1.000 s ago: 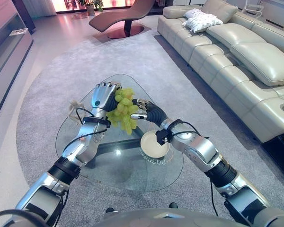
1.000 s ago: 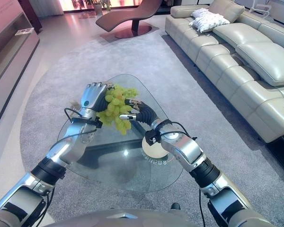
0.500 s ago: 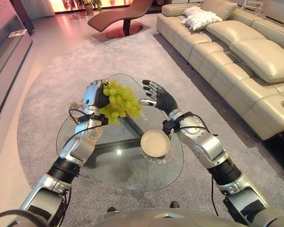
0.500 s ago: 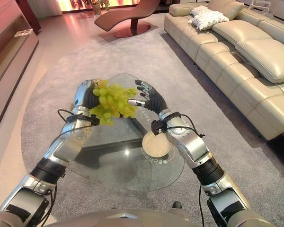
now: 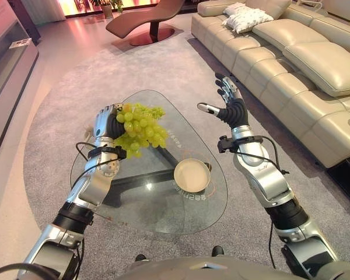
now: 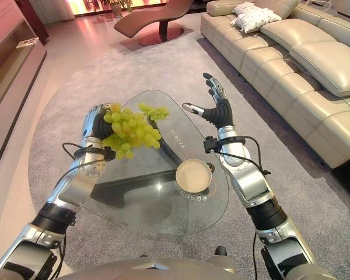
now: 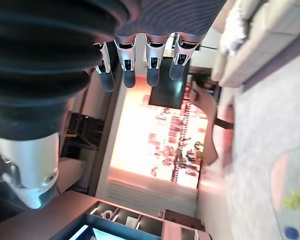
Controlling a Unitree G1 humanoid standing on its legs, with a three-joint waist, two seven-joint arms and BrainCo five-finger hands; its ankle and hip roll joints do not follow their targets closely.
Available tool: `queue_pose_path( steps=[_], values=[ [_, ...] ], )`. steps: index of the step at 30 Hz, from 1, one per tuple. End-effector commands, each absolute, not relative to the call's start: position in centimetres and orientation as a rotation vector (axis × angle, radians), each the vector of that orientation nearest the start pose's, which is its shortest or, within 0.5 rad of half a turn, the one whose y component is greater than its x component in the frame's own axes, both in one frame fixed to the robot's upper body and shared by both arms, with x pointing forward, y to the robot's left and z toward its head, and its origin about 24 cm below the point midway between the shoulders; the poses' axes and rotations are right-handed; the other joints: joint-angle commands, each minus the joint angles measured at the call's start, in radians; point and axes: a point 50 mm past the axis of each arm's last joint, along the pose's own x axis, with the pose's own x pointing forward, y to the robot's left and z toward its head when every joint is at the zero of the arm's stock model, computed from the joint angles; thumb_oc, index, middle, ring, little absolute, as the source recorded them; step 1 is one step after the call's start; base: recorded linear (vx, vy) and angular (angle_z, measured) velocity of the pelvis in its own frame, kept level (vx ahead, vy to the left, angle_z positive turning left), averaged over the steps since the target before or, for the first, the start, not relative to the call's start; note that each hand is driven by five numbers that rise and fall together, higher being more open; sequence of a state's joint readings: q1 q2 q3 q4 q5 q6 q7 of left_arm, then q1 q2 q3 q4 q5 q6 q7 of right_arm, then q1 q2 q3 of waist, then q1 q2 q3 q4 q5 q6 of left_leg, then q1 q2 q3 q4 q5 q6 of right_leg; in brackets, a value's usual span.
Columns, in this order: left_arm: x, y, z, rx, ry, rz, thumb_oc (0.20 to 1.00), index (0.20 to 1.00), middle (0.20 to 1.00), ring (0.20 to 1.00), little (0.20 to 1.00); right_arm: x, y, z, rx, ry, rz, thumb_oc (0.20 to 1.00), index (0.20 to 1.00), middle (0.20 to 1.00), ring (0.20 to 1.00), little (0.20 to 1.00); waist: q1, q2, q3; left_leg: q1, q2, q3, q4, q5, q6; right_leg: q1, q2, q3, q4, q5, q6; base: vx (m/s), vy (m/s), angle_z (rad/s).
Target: Pick up fruits into the plate
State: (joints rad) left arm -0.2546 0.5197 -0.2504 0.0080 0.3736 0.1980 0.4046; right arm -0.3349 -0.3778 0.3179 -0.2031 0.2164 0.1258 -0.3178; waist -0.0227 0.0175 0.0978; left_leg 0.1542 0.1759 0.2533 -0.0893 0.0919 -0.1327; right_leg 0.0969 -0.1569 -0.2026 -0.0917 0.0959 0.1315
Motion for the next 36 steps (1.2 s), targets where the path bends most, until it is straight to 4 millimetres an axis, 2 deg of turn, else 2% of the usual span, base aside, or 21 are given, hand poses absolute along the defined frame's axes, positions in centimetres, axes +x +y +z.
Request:
queue_pose_path(
  steps=[1,6,14,23,36],
  values=[
    [30.3,19.9,15.9,0.923,-0.456,0.348,0.200,0.200,0.200,0.200,0.200,28.1,-11.3,18.6,-0.042,-0.500,0.169,1.000,1.000,1.000,1.000,1.000,0.010,-0.010,-0.028,-0.011,-0.011,-0.018,0.020,-0.075,0.029,0.044,-0.049,-0.073,0.075,-0.093,0.027,0.00,0.000,0.00],
    [30.8,18.6,15.9,0.867,-0.476,0.352,0.200,0.200,0.200,0.200,0.200,28.2,-8.8,17.8,0.016,-0.438,0.265,1.000,1.000,1.000,1.000,1.000,0.011,-0.014,-0.027,-0.011,-0.010,-0.020,0.023,-0.075,0.030,0.046,-0.048,-0.073,0.080,-0.099,0.022,0.00,0.000,0.00],
    [31.2,15.9,17.9,0.809,-0.586,0.340,0.200,0.200,0.200,0.200,0.200,27.5,-5.1,17.5,0.068,-0.374,0.422,1.000,1.000,1.000,1.000,1.000,0.008,-0.018,-0.028,-0.011,-0.009,-0.024,0.024,-0.077,0.029,0.047,-0.044,-0.065,0.086,-0.108,0.019,0.00,0.000,0.00],
    [31.6,14.2,20.0,0.804,-0.659,0.291,0.200,0.200,0.200,0.200,0.200,27.1,-3.1,17.6,0.095,-0.338,0.514,1.000,1.000,1.000,1.000,1.000,0.000,-0.019,-0.031,-0.008,-0.010,-0.018,0.021,-0.076,0.030,0.046,-0.042,-0.059,0.086,-0.111,0.020,0.00,0.000,0.00],
    [31.9,12.5,20.8,0.776,-0.678,0.238,0.200,0.200,0.200,0.200,0.200,27.0,-1.7,18.2,0.121,-0.320,0.572,1.000,1.000,1.000,1.000,1.000,-0.007,-0.021,-0.033,-0.003,-0.011,-0.014,0.019,-0.078,0.033,0.046,-0.037,-0.047,0.086,-0.113,0.021,0.00,0.000,0.00]
  ],
)
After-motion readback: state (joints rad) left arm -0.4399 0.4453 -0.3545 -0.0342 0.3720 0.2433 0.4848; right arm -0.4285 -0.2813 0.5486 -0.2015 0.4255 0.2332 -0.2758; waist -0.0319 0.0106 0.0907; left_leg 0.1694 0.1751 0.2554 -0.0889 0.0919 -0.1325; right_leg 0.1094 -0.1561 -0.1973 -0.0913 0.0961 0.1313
